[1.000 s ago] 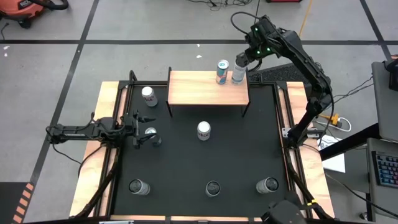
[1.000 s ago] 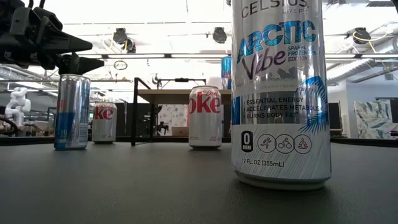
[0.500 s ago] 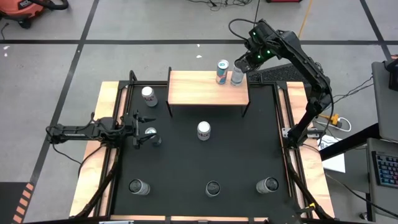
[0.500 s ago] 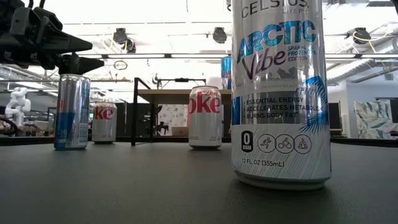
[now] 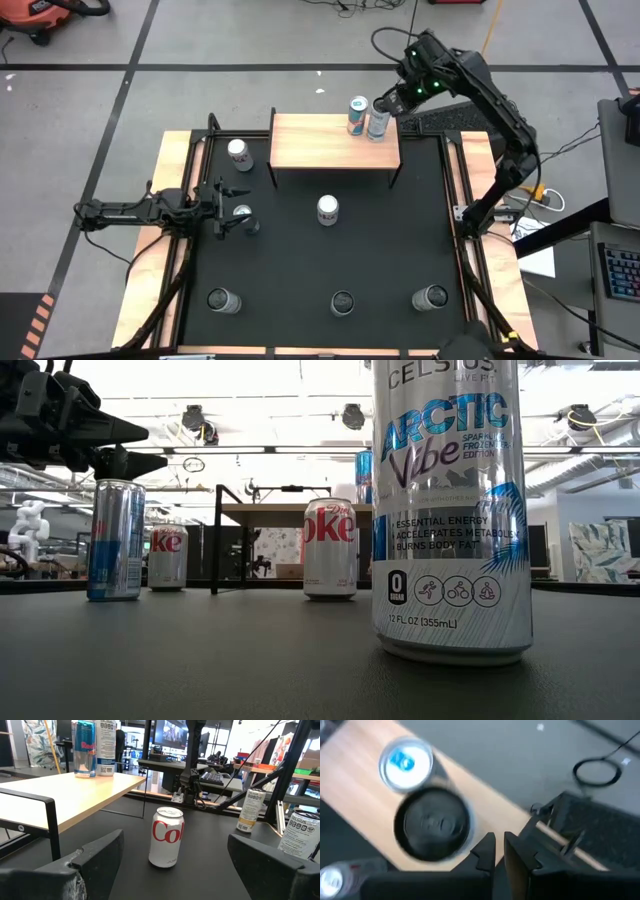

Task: Place canned beverage on shelf
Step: Put the top white-blue soda can on the shelf

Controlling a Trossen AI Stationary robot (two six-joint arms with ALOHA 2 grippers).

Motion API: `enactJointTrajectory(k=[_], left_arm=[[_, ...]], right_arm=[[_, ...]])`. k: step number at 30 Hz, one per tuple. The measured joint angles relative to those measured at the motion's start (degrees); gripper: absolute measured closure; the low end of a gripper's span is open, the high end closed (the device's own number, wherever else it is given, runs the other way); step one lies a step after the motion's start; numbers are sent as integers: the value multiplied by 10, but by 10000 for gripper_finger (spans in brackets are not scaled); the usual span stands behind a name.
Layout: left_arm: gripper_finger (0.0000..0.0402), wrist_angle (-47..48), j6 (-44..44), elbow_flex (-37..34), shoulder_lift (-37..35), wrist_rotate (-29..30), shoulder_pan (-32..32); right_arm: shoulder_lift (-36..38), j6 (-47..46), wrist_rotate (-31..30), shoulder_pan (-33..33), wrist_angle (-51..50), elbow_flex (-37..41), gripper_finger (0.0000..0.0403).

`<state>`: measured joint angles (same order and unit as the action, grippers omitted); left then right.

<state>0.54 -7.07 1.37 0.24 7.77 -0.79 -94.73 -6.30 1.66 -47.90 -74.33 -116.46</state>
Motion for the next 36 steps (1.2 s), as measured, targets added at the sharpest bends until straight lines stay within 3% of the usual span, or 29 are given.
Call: enactJointTrajectory(k=[18, 36], left_arm=[[41, 0, 0, 0, 0, 0, 0], [41, 0, 0, 0, 0, 0, 0]], right_arm=[[-23, 25, 48, 1, 92, 0, 381], [-22, 10, 60, 1, 50, -1, 381]])
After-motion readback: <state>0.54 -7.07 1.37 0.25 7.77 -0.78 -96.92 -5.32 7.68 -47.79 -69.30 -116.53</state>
